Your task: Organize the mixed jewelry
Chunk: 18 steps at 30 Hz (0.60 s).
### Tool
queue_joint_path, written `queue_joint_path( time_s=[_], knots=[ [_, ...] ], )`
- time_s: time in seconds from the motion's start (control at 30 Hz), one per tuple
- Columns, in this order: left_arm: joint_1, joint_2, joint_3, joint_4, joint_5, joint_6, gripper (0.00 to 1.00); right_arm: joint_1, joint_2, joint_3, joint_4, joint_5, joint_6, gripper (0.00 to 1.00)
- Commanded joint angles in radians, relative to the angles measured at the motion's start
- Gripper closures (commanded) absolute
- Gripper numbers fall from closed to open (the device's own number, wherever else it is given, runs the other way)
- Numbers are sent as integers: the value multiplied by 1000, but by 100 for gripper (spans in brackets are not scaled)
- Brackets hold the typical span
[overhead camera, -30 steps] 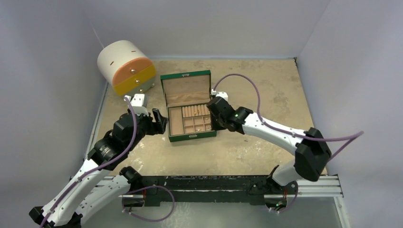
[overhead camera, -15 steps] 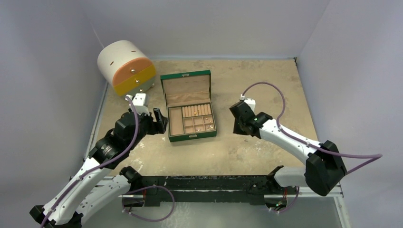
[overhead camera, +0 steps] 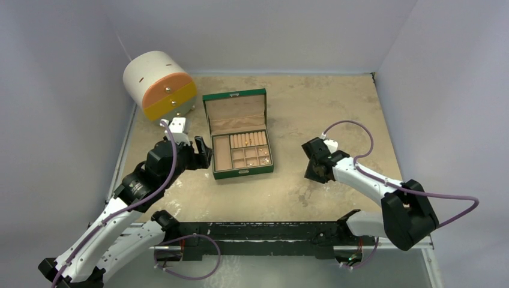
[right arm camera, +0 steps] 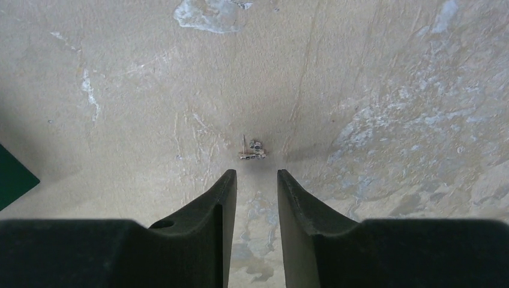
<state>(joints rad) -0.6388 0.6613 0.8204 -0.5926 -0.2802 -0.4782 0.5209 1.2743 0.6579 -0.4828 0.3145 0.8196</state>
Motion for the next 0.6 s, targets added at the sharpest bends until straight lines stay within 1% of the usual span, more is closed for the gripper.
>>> queue_joint_path(
  time_s=[0.0, 0.3, 0.57],
  knots=[
    [8, -2, 4, 42, 6, 12, 31, -17, 9, -10, 28, 10, 72, 65],
    [9, -4, 4, 42, 6, 12, 31, -41, 30, -16, 56, 6, 153, 63],
    [9, -8, 4, 42, 7, 12, 31, -45, 52, -8, 54, 3, 173, 65]
  ],
)
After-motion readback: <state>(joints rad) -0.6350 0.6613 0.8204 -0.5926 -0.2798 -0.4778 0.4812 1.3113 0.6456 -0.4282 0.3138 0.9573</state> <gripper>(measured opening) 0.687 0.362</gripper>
